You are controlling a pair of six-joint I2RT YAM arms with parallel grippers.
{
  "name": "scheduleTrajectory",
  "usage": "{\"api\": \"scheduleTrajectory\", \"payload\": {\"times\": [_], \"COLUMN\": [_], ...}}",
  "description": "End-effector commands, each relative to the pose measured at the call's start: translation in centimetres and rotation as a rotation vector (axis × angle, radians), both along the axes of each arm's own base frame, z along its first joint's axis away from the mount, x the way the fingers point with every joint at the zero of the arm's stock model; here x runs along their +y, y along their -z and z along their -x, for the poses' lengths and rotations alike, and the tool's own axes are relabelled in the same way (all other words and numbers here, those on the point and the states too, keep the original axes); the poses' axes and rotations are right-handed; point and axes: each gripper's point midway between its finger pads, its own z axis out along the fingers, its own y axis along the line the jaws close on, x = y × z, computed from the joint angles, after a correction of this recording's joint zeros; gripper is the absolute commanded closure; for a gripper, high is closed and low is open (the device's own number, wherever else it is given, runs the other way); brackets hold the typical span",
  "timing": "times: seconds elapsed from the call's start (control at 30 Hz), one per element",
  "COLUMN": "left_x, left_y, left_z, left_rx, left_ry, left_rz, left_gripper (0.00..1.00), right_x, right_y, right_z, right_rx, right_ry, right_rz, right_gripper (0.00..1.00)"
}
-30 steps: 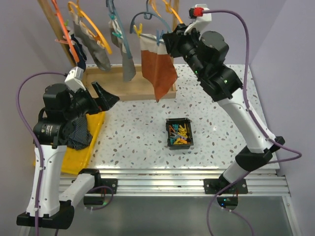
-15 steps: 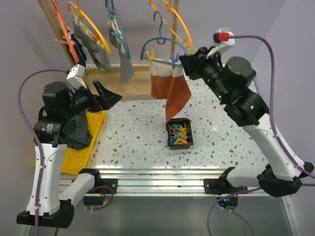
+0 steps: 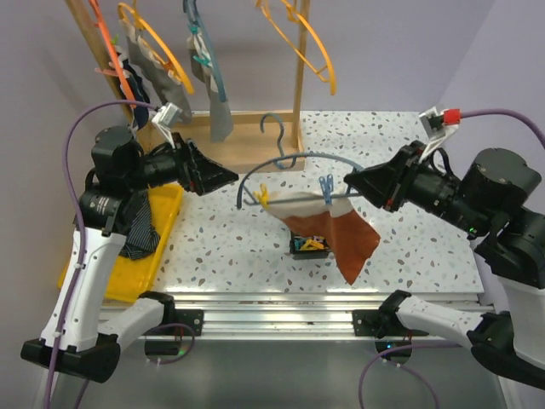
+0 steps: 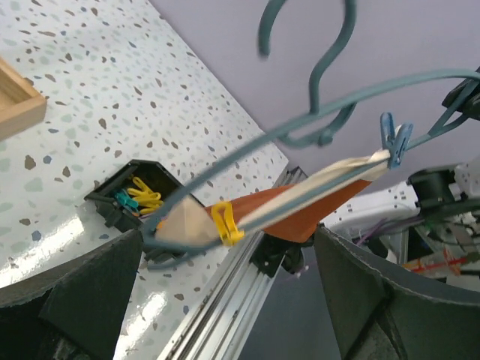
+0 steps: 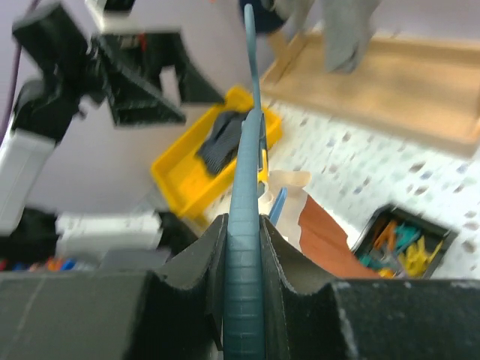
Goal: Remove the underwear clipped to the hanger
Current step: Pick up the hanger from the clothesline.
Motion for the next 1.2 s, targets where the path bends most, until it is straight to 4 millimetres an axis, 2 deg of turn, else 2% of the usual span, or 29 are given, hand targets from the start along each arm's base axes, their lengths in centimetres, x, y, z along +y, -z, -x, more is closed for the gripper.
{"api": "scheduleTrajectory", "payload": {"times": [0.0, 0.13, 0.23, 0.3, 0.37, 0.5, 0.6, 0.77, 0.87, 1.0, 1.1, 1.13, 1.17], "left_x": [-1.2, -2.1, -2.3, -2.3, -2.0, -1.7, -1.7, -1.5, -1.6, -2.7, -3.0, -3.1, -3.1], "left_y": [-3.0, -1.5, 0.4, 1.5, 2.0, 3.8, 4.4, 6.2, 6.5, 4.5, 3.6, 3.3, 2.9], "left_z": [2.6, 5.2, 7.4, 8.8, 10.1, 11.4, 12.6, 13.2, 13.5, 15.8, 16.9, 16.9, 16.8], "left_rx": [-0.188, -0.218, -0.220, -0.210, -0.221, -0.207, -0.201, -0.175, -0.170, -0.174, -0.122, -0.113, -0.129], "left_ry": [0.143, 0.225, 0.294, 0.326, 0.347, 0.368, 0.402, 0.420, 0.430, 0.601, 0.696, 0.703, 0.697], "left_rz": [-0.019, -0.085, -0.108, -0.114, -0.119, -0.152, -0.153, -0.187, -0.194, -0.061, 0.010, 0.019, 0.020], "left_gripper": [0.00, 0.00, 0.00, 0.00, 0.00, 0.00, 0.00, 0.00, 0.00, 0.04, 0.35, 0.69, 0.87], "right_x": [1.9, 1.6, 2.4, 2.6, 2.8, 3.9, 4.2, 4.7, 4.9, 5.5, 5.9, 6.1, 6.2], "right_y": [4.9, 6.6, 6.1, 5.3, 4.7, 3.6, 3.0, 1.4, 0.5, 0.4, 0.6, 0.8, 1.2], "right_z": [4.9, 6.9, 8.1, 8.2, 8.5, 8.9, 8.9, 9.2, 9.3, 8.9, 8.3, 7.7, 7.4], "right_rx": [0.295, 0.377, 0.400, 0.387, 0.384, 0.374, 0.356, 0.339, 0.325, 0.327, 0.330, 0.335, 0.347], "right_ry": [-0.242, -0.308, -0.386, -0.400, -0.421, -0.484, -0.496, -0.536, -0.552, -0.559, -0.554, -0.536, -0.523], "right_rz": [0.084, 0.128, 0.092, 0.066, 0.042, -0.026, -0.050, -0.108, -0.136, -0.154, -0.160, -0.156, -0.148], "right_gripper": [1.00, 1.00, 1.00, 1.00, 1.00, 1.00, 1.00, 1.00, 1.00, 1.00, 1.00, 1.00, 1.00]}}
